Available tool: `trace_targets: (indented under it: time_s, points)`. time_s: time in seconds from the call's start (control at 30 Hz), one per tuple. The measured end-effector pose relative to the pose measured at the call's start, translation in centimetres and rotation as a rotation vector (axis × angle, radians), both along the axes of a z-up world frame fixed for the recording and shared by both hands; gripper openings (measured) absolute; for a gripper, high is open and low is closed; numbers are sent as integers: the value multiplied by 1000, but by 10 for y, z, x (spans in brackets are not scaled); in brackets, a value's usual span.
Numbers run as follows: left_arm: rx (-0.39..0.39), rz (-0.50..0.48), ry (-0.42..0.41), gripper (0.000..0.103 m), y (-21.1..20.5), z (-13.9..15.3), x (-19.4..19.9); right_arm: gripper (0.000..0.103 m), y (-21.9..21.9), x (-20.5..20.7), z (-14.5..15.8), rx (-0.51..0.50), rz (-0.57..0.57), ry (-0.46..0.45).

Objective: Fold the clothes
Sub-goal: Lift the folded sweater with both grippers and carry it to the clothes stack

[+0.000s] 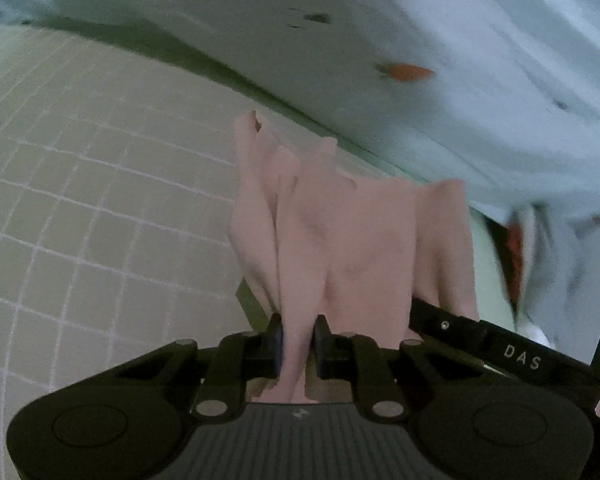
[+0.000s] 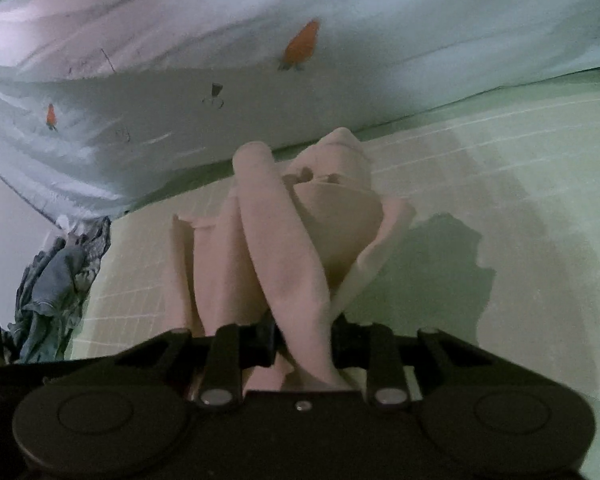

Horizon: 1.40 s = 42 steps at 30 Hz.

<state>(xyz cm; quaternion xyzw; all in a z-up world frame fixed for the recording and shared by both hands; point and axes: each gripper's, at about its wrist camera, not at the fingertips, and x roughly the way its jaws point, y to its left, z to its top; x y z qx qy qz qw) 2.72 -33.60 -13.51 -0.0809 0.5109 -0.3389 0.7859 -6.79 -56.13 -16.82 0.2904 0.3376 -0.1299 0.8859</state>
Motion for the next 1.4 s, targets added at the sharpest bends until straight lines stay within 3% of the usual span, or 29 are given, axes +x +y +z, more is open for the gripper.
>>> trace_targets:
  time_s: [0.2,0.4,0.53,0.7,1.03,1.27,1.4]
  points:
    - [-31,-199,-7,15,-38,7,-56,26,7,-95,16,-41,-203,-2]
    - [-36,-373,-46,15,-101,18,-113,26,0,-188,22,-55,-427,-35]
    - [-36,-482,-80,15,-145,27,-151,26,-27,-235,24,-45,-508,-63]
    - [-54,-480,-96,15,-208,24,-190,26,-92,-271,32,-77,-515,-88]
    - [-166,-415,-146,15,-370,47,-222,26,-253,-309,78,-211,-467,-137]
    - [-228,-420,-249,15,-486,83,-198,26,-352,-281,123,-396,-428,-169]
    - [-237,-443,-312,16,-537,88,-172,27,-411,-253,133,-442,-448,-208]
